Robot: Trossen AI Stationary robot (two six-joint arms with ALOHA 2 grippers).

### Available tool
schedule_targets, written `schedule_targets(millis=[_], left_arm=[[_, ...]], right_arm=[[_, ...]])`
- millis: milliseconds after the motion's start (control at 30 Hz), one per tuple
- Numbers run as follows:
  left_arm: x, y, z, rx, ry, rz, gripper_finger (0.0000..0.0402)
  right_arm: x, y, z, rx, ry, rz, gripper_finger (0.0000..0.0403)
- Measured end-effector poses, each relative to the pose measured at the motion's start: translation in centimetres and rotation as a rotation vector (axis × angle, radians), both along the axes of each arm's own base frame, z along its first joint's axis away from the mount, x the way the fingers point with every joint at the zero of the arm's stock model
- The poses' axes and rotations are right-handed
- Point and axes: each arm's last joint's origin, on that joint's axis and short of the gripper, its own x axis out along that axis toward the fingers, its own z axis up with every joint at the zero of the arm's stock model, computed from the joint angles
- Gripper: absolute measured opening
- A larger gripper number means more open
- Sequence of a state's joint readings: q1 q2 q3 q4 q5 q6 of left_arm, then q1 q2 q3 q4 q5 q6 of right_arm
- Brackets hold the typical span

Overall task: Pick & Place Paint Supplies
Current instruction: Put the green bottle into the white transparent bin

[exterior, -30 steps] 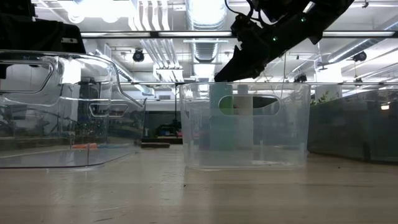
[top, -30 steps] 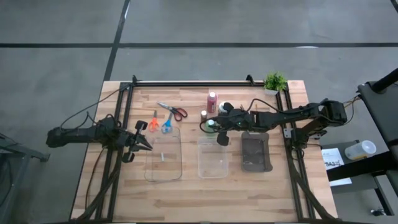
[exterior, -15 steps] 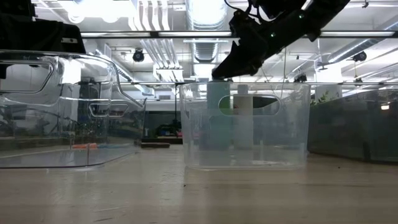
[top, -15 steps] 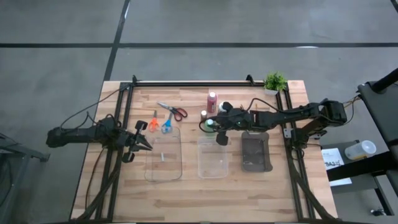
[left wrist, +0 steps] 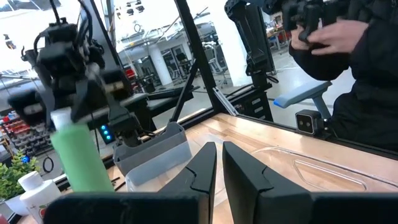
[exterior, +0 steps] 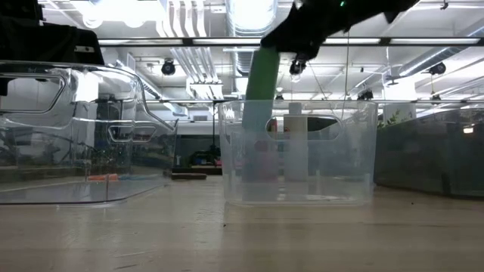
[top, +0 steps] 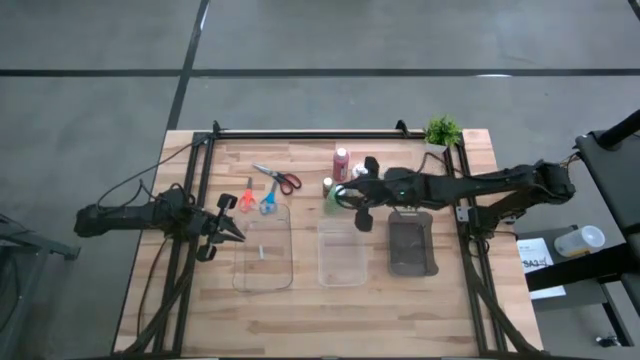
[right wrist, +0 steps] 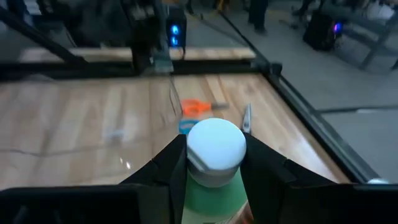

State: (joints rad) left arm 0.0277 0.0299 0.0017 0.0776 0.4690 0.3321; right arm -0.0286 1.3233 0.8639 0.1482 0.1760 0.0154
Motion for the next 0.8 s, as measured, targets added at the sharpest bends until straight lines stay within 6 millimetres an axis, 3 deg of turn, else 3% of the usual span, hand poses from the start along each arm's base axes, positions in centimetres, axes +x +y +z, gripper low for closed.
schedule_targets(millis=[133, 367, 567, 800], left_arm=[[0.0, 0.0, 0.0, 0.0, 0.0, 0.0, 0.0036], [0.0, 0.0, 0.0, 0.0, 0.0, 0.0, 0.0036], [0.0, 0.0, 0.0, 0.0, 0.0, 0.0, 0.0036], [0.0, 0.0, 0.0, 0.0, 0.0, 0.0, 0.0035]], right_arm=[[-1.5, 1.1, 1.5, 0.014, -0.024, 0.03, 0.0113], [-3.1, 4.0, 2.1, 0.08, 0.012, 0.121, 0.0113], [-3.3, 5.8, 1.1, 0.092, 0.087, 0.142, 0.0113], [-2.2, 6.5, -0.9, 0.073, 0.169, 0.069, 0.0113]])
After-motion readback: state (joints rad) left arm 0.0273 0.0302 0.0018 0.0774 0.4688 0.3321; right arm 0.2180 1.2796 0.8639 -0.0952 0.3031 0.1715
